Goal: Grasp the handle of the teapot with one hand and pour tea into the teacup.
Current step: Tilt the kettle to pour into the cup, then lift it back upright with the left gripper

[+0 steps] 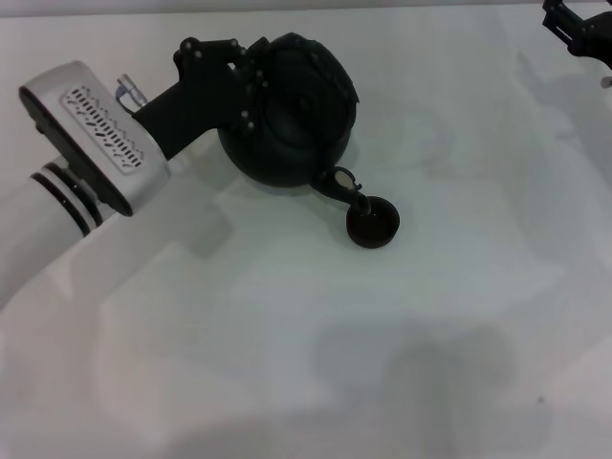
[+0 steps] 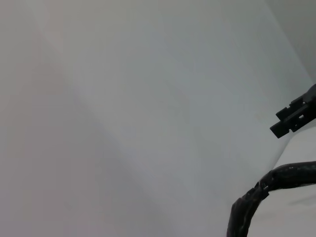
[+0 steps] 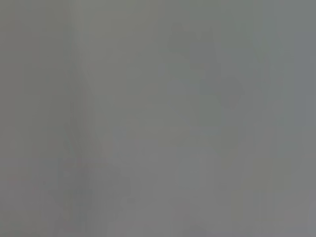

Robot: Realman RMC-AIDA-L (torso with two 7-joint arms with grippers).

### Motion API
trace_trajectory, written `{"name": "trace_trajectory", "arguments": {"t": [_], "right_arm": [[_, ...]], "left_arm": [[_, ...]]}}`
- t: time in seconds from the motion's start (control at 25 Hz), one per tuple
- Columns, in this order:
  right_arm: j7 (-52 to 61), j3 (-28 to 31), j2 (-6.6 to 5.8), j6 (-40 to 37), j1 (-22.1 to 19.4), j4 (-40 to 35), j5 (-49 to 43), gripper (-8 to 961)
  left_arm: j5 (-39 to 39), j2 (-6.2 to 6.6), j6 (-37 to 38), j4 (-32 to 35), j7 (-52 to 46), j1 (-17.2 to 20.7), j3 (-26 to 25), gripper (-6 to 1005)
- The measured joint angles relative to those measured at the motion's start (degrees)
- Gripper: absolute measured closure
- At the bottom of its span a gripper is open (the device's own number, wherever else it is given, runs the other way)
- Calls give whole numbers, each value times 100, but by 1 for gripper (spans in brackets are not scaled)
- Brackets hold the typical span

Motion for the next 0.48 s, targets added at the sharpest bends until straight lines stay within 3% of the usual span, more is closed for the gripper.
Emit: {"name": "trace_trajectory", "arguments": {"t": [0.48], "right_arm": [[0, 24, 0, -13, 8, 0, 1, 85]], "left_arm": [[22, 9, -39, 62, 243, -91, 2, 916]]}}
